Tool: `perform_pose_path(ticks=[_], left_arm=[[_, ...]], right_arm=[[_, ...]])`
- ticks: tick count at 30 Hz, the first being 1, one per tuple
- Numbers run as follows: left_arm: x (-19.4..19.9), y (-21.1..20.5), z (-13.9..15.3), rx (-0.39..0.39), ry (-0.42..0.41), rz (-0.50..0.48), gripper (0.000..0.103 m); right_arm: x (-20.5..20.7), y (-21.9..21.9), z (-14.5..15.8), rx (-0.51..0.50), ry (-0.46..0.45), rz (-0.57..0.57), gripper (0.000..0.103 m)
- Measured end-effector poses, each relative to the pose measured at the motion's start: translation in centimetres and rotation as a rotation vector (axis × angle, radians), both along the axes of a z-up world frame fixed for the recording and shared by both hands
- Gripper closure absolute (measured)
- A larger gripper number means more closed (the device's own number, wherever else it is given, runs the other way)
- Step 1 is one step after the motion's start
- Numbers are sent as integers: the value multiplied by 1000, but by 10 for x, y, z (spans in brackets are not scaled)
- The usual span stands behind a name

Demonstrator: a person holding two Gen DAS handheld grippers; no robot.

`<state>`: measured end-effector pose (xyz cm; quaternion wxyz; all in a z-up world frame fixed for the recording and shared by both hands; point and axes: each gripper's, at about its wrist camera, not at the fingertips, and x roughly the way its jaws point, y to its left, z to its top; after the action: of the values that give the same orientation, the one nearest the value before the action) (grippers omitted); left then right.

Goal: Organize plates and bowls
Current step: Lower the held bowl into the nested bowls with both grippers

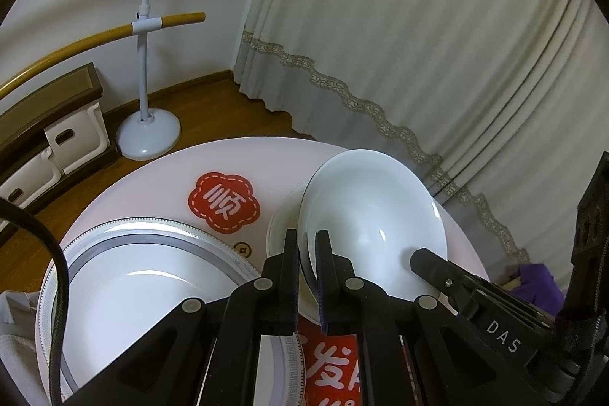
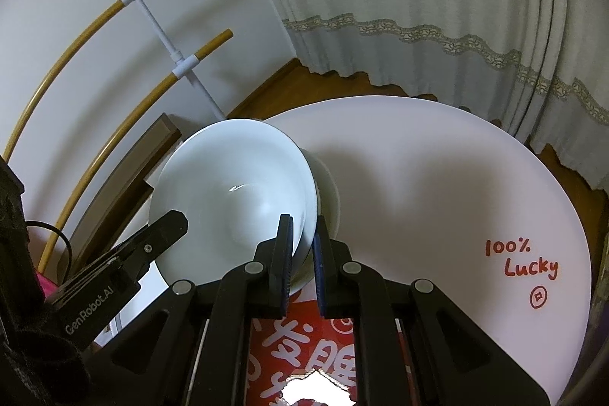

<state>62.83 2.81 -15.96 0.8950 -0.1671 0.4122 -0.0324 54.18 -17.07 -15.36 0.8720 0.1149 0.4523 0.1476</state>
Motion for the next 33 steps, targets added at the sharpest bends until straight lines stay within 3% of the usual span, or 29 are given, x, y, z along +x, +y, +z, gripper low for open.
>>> perform_pose_path(ticks=[33], left_arm=[[3,-5,-3,14,11,-15,98]], right_arm=[[-5,-8,-1,16,41,-57,89]])
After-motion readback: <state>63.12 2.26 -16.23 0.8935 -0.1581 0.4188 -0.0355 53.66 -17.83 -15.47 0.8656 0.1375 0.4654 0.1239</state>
